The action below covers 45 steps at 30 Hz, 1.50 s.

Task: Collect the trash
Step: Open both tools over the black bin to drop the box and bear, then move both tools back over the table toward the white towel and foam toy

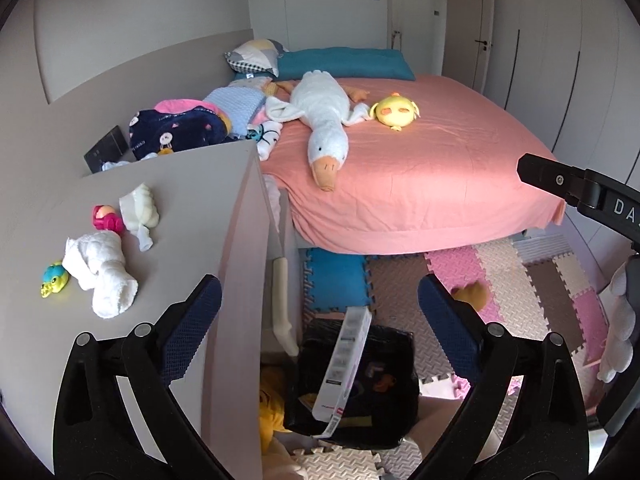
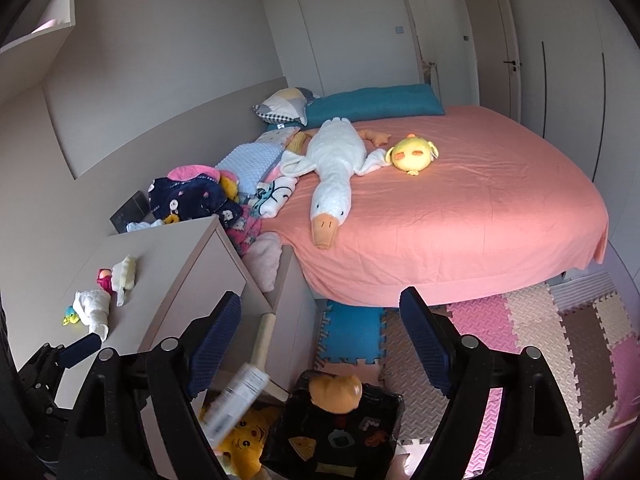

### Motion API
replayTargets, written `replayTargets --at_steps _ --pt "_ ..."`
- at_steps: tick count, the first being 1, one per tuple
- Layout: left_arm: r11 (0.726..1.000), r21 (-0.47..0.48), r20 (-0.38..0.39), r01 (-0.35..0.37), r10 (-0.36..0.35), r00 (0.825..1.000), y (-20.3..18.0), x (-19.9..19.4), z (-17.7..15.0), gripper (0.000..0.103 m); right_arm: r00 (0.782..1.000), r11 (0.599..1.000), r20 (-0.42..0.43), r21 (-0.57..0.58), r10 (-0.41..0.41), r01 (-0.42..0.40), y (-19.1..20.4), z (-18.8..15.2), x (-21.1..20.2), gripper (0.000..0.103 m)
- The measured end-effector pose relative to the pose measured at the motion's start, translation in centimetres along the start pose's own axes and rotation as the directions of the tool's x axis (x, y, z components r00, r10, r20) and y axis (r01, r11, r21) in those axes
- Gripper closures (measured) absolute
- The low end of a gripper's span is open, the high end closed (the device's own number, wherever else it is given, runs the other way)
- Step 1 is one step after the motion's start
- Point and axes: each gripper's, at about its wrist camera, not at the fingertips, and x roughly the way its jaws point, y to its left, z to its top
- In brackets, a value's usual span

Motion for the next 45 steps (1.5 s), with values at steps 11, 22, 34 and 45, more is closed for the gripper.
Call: replayTargets --at_steps 11,22,34,45 --pt "0.998 -0.063 -0.022 -0.019 0.017 1.0 2.9 0.2 -0.6 0.008 0.999 0.999 -0.027 -0.025 0.019 -0.02 1.6 -0.1 1.3 0.021" --pt "0.99 -0.127 -0.028 -0.065 0.062 0.998 7.5 0.2 -1.5 0.008 0.996 0.996 -0.057 -0.061 0.064 -0.067 5.6 -0.5 3.5 0.021" --pt "0.963 -0.226 -0.051 -0.15 0.143 0.988 14.4 -0.5 -3.1 0.008 0.984 0.98 -0.115 -0.131 0.134 -0.149 12.2 -1.5 6.5 0.021" --pt "0.933 -0.283 -0.077 -0.221 0.207 0.975 20.2 -1.2 -4.1 0.008 0.971 0.964 -0.16 -0.172 0.175 -0.202 17.3 -2.3 9.1 0.021"
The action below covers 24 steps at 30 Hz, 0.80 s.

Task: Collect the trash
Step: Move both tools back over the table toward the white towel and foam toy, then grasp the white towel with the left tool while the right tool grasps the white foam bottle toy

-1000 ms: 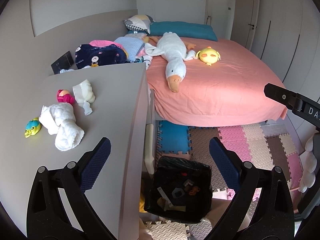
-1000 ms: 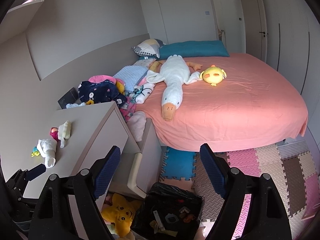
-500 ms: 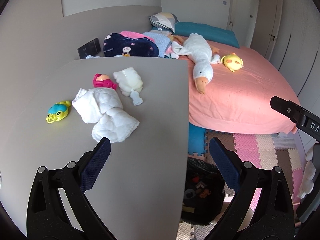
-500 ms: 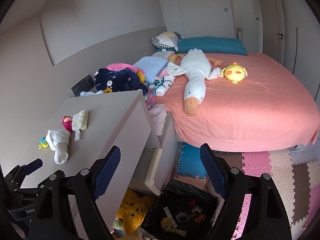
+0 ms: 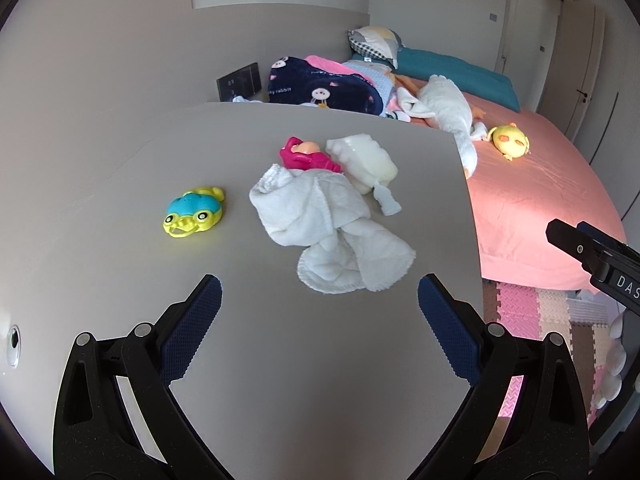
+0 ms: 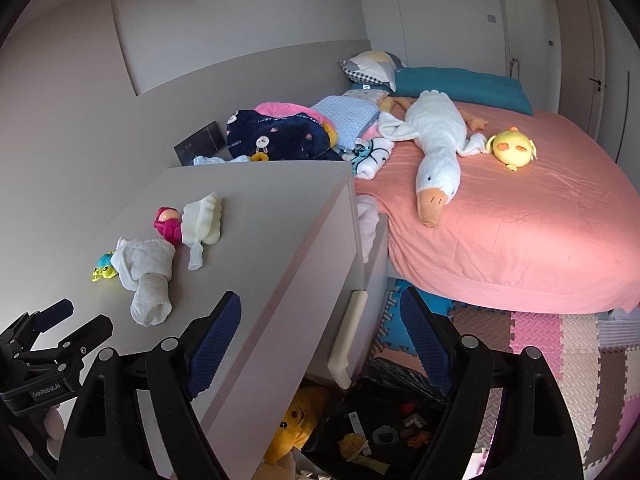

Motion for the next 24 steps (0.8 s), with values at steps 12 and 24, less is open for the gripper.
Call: replayTargets --at_steps 12,24 --pt "0.998 -0.062 -0.029 0.034 -0.036 0.999 1.2 3.6 1.9 0.008 0.999 0.999 -0.028 -0.038 0.016 -0.017 2.5 1.5 3.8 0.021" --pt "0.993 -0.103 -0.061 0.051 -0.058 0.996 2.0 7.6 4.3 0.008 0.999 0.997 -0.024 -0.066 0.035 -0.036 3.8 3.9 7.1 0.021"
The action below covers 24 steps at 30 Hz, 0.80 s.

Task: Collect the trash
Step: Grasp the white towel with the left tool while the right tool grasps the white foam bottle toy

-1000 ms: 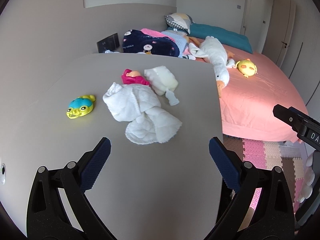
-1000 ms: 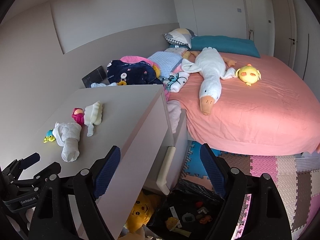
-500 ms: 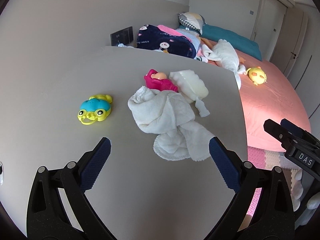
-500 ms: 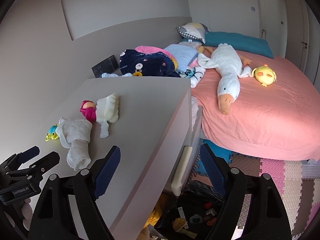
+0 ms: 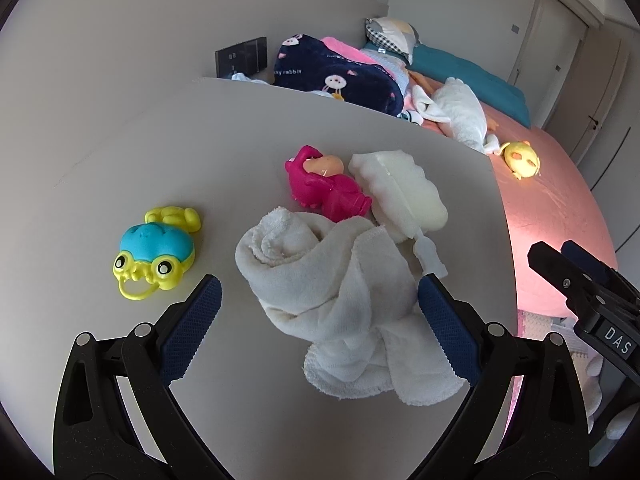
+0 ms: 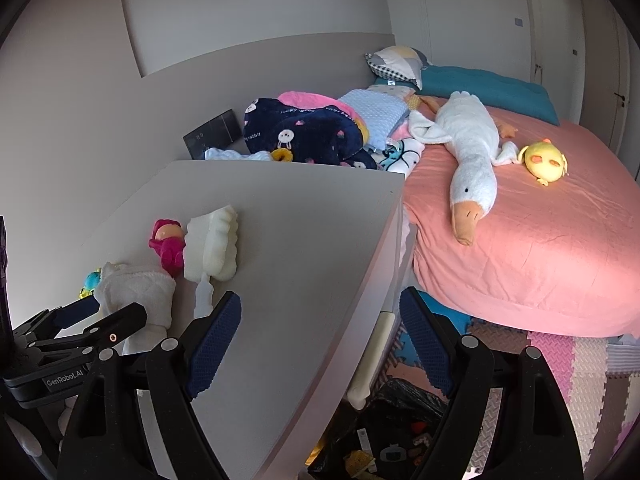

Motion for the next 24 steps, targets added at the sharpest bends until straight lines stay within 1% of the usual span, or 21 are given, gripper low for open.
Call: replayTargets --at_steps 4,6,7,8,11,14,17,21,23,24 --pt "1.0 0.01 -0.015 0.016 -0.016 1.0 -0.2 1.1 0.6 0.008 1.0 1.0 -0.005 -0.014 0.017 -0.017 0.7 0.7 1.0 0.021" --pt "1.0 0.023 -0.014 0.018 -0.017 1.0 -0.5 1.6 0.7 0.016 1.0 0.999 -0.005 -0.02 0.026 -0.026 1.0 1.1 1.4 0.021" --pt "0.999 0.031 -0.016 0.012 -0.012 1.0 -0.6 1.8 0.7 0.026 1.0 0.999 -0.003 -0.023 0.028 -0.028 1.1 1.3 1.6 0.021" --pt "0.999 0.036 -0.015 -0.002 0.003 1.0 -0.7 2.0 0.7 0.031 1.0 0.999 -0.002 -0.027 0.03 -0.03 1.2 1.5 1.7 0.021" --pt "0.999 0.051 -0.01 -0.008 0.008 1.0 -0.7 1.9 0.7 0.043 0.999 0.998 -0.008 -0.041 0.047 -0.048 1.7 2.1 2.3 0.021" --pt "0.999 0.052 -0.002 -0.009 0.009 1.0 -0.3 1.6 0.9 0.052 0.998 0.996 -0.02 -0.056 0.065 -0.066 2.6 2.4 3.0 0.021" --pt "0.998 0.051 0.016 -0.041 0.04 0.999 0.1 1.1 1.2 0.056 0.996 0.994 -0.035 -0.073 0.082 -0.085 3.7 2.7 3.9 0.021" --pt "0.998 0.032 0.027 -0.048 0.047 0.999 1.0 0.6 1.5 0.056 0.995 0.991 -0.061 -0.103 0.083 -0.089 5.0 2.9 5.3 0.021" --pt "0.998 0.029 0.035 -0.06 0.059 0.998 1.3 0.4 1.6 0.056 0.994 0.989 -0.075 -0.12 0.081 -0.09 5.6 3.0 6.0 0.024" --pt "0.997 0.028 0.037 -0.065 0.064 0.997 1.4 0.2 1.6 0.056 0.993 0.987 -0.084 -0.128 0.082 -0.093 5.9 3.1 6.3 0.028"
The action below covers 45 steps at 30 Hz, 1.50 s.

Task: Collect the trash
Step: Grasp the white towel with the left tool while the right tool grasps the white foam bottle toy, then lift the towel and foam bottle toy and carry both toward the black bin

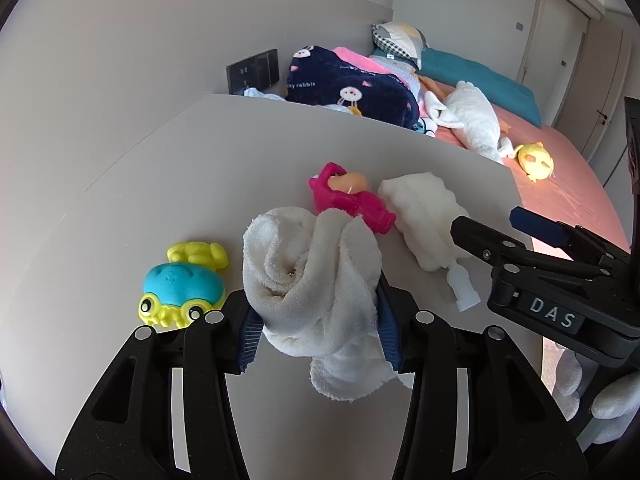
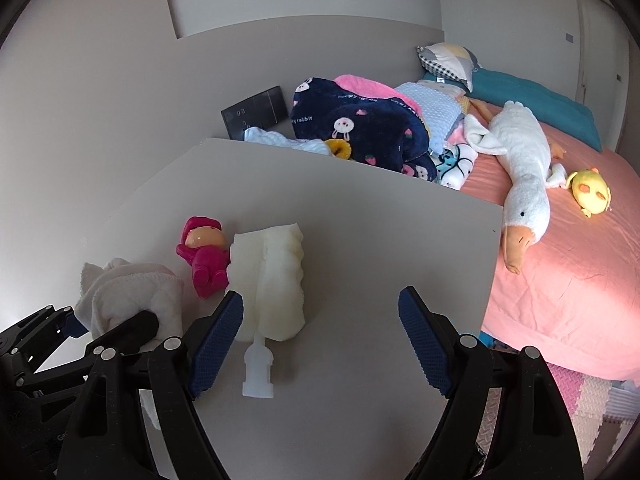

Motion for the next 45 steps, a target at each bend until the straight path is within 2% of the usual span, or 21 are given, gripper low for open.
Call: replayTargets --at_steps 2,5,7,10,15,28,45 --pt "1.0 -0.004 0.003 -0.002 0.002 1.0 0.2 -0.2 0.1 0.056 1.0 1.0 -0.02 -0.015 0.002 -0.003 0.5 0.3 0.7 0.035" --pt "1.0 -0.005 0.01 -0.005 0.005 1.0 0.4 -0.5 0.1 0.056 0.999 1.0 -0.038 -0.011 0.029 -0.03 0.8 0.4 1.4 0.052" --pt "1.0 -0.005 0.014 -0.006 0.006 1.0 0.4 -0.6 0.2 0.056 0.997 0.998 -0.049 -0.003 0.063 -0.064 0.8 0.5 1.6 0.075" --pt "1.0 -0.01 0.016 -0.006 0.006 1.0 0.3 -0.7 0.1 0.056 0.996 0.997 -0.054 -0.003 0.077 -0.077 1.1 0.4 1.5 0.092" --pt "0.999 -0.048 0.03 0.007 -0.006 1.0 0.6 -1.6 0.0 0.056 0.995 0.995 -0.023 -0.002 0.099 -0.099 0.9 0.3 0.0 0.095" --pt "0.999 -0.029 0.076 0.022 -0.02 0.997 -1.2 -5.6 -0.9 0.056 0.997 0.997 0.042 0.017 0.07 -0.071 -0.3 -0.4 -6.4 0.095" --pt "0.997 0.013 0.104 0.071 -0.072 0.992 -5.2 -10.7 -3.4 0.055 0.993 0.999 0.112 0.038 0.023 -0.027 -1.9 -4.0 -15.1 0.095"
